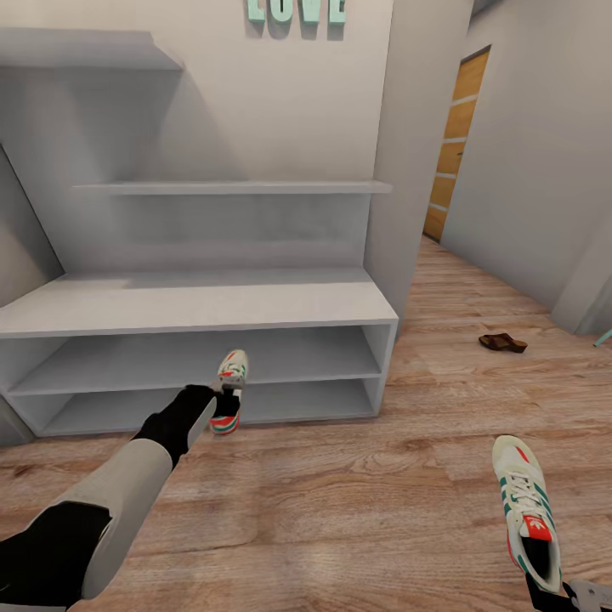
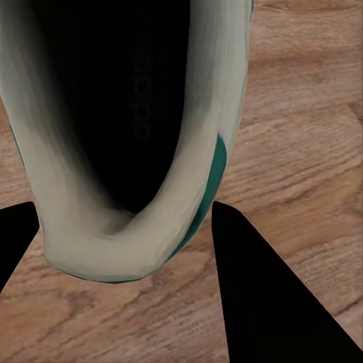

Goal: Pick up the two gym shoes and the two sandals from the corridor floor and place them onto the hallstand (shoe rack) in the corridor, making sure they are on the rack and not on the floor. Arrange them so the two gym shoes are next to each other and the two sandals are next to each other.

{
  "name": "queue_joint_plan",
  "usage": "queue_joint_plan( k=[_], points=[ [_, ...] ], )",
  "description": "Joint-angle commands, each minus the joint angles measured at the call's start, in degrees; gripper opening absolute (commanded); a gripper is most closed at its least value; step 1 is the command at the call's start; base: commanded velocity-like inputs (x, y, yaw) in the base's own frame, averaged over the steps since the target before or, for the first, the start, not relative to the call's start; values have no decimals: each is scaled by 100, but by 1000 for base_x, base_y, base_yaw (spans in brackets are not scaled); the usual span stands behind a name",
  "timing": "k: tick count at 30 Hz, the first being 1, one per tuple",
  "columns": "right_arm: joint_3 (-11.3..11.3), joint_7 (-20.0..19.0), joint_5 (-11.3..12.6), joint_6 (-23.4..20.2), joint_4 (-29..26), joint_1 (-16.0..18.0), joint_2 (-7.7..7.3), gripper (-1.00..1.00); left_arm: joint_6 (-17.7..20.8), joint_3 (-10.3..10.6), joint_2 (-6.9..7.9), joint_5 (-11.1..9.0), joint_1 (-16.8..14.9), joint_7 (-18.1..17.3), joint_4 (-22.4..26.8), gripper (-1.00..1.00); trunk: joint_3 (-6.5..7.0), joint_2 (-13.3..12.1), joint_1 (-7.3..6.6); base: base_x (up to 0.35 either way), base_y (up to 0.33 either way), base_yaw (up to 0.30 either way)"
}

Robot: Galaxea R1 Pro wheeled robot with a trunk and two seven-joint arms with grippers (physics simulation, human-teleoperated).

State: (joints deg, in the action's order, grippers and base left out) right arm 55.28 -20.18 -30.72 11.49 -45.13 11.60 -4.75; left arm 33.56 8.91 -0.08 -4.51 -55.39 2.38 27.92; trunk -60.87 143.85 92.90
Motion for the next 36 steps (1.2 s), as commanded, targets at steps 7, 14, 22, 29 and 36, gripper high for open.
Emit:
queue_joint_plan(
  k=[7, 14, 22, 29, 36],
  points=[
    [29, -39, -44, 29, 18, 9, 9, -100, -69, 22, -52, -94, -42, 37, 26, -100, -5, 2, -1, 0, 0, 0],
    [31, -56, -66, 54, 22, -6, 35, -100, -235, -24, -148, -134, -69, 40, 25, -100, -5, 2, -1, 0, 0, 0],
    [39, -57, -60, 51, -10, -9, 120, -100, -493, -40, -159, -141, 47, 49, -33, -100, -138, 10, 14, 0, 0, 0],
    [29, -57, -57, 44, -172, -8, 154, -100, -719, -46, -167, -146, 54, 52, -74, -100, -312, 20, 32, 0, 0, 0],
    [27, -57, -57, 46, -207, -9, 161, -100, -945, -47, -168, -139, 55, 52, -76, -100, -527, 29, 50, 0, 0, 0]
  ],
)
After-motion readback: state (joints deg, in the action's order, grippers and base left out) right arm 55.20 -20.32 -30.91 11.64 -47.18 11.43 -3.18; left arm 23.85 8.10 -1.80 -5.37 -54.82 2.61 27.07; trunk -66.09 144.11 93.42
